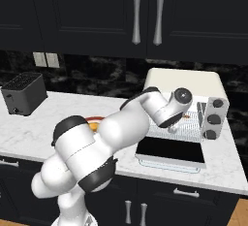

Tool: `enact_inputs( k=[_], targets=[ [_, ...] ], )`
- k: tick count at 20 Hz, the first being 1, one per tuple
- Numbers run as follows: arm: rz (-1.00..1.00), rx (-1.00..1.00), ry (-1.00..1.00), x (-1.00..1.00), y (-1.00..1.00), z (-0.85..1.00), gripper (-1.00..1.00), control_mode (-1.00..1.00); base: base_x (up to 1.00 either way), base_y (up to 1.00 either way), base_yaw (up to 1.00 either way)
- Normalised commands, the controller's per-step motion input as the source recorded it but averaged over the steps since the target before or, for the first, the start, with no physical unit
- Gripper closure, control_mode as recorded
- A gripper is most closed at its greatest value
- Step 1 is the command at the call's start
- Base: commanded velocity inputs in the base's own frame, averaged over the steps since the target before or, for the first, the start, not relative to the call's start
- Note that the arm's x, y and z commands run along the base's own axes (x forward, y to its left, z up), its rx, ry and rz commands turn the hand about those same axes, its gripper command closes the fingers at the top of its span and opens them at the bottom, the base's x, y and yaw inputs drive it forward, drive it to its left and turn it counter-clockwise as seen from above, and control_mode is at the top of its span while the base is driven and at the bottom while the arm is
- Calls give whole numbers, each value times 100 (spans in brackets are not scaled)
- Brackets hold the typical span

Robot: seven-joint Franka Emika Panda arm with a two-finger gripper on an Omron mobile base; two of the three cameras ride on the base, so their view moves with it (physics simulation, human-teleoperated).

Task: Pick up the kebab skewer and baguette bread, and place them inside the toaster oven. Close the toaster oven door and start by setting the timer.

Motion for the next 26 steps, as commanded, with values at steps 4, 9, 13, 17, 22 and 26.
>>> enact_inputs(
  k=[4,9,13,17,22,26],
  targets=[
    [0,0,0,0,-2,-24,100,-100,0,0,0],
    [0,0,0,0,0,-27,-100,-100,0,0,0],
    [0,0,0,0,0,-22,-100,-100,0,0,0],
    [0,0,0,0,0,-13,-100,-100,0,0,0],
    [0,0,0,-1,-1,-3,-100,-100,0,0,0],
    [0,0,0,-17,-14,20,-100,-100,0,0,0]
  ],
)
